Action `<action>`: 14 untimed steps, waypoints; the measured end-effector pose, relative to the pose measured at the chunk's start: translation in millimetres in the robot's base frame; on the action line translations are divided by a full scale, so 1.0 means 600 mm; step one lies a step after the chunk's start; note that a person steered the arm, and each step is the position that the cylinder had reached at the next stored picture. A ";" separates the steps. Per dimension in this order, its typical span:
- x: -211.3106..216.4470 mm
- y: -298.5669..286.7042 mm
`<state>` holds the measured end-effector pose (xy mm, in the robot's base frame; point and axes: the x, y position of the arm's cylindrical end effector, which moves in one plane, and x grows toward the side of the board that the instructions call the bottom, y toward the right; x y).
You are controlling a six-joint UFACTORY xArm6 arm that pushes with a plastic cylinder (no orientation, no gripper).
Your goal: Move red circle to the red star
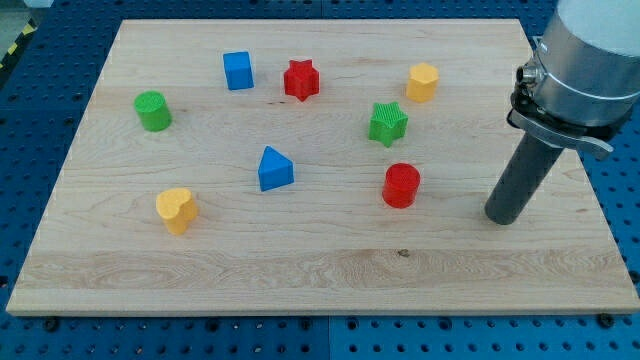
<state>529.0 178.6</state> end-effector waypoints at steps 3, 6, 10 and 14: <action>-0.001 -0.074; -0.042 -0.129; -0.069 -0.257; -0.187 -0.281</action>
<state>416.5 10.3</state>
